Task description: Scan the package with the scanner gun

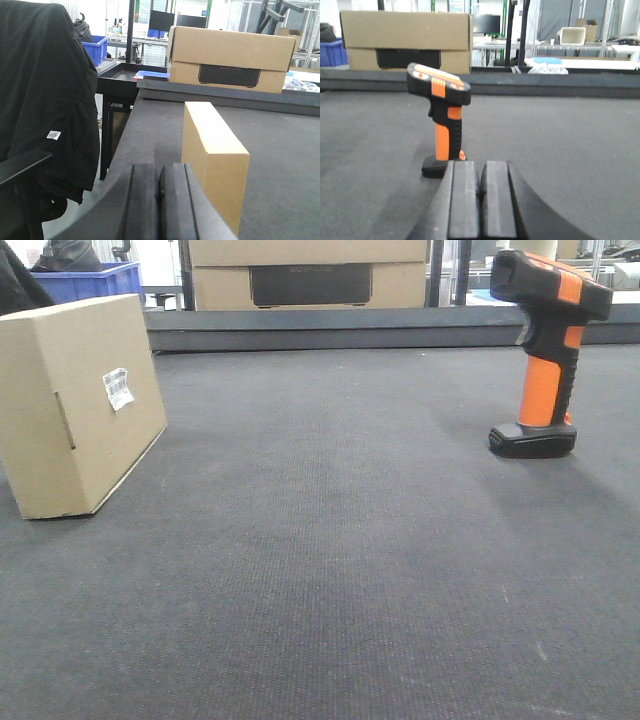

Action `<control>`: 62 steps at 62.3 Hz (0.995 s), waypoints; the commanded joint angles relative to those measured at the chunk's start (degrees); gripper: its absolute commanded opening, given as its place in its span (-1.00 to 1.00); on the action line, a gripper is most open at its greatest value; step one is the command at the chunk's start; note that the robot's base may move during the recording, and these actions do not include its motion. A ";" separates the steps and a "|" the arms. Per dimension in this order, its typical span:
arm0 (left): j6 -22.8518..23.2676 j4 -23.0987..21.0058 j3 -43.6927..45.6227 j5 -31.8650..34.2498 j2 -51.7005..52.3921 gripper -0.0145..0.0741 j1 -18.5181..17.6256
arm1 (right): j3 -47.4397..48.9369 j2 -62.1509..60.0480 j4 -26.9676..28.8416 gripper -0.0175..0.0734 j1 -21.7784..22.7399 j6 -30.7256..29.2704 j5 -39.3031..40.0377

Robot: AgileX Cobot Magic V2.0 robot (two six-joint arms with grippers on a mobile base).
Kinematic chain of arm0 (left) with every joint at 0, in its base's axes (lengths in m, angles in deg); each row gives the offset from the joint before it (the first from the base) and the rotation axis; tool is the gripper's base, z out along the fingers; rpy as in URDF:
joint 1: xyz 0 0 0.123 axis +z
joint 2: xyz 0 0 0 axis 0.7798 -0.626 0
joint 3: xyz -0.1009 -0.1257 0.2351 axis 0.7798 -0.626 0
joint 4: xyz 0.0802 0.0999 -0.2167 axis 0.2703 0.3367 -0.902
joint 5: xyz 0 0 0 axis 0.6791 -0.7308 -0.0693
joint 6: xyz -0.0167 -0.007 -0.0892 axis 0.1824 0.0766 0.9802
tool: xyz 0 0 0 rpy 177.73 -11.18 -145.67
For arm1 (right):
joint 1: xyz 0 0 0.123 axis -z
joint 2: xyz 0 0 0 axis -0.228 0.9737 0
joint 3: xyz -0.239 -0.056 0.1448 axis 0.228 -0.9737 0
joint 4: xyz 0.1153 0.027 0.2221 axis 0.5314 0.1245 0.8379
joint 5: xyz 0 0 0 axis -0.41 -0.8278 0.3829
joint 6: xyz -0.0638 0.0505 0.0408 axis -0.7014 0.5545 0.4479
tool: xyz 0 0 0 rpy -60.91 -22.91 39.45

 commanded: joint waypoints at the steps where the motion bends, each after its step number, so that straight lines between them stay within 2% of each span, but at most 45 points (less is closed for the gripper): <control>1: 0.17 0.48 0.01 0.79 0.30 -0.92 0.13 | -0.13 -0.46 -0.35 -0.98 0.35 -0.43 1.58; 49: 0.17 0.48 0.01 0.67 0.30 -0.92 0.13 | -0.13 -0.46 -0.35 -0.98 0.35 -0.43 1.69; 58: 0.17 5.34 -0.16 -3.31 0.30 -0.92 0.13 | -0.13 -0.46 -0.35 -0.98 0.35 -0.43 1.69; 60: -0.53 5.46 -0.53 -3.53 0.30 -0.92 0.22 | -0.13 -0.46 -0.35 -0.98 0.35 -0.43 1.69; 62: -3.36 3.86 -1.40 -3.43 0.30 -0.92 0.47 | -0.13 -0.46 -0.35 -0.98 0.35 -0.43 1.69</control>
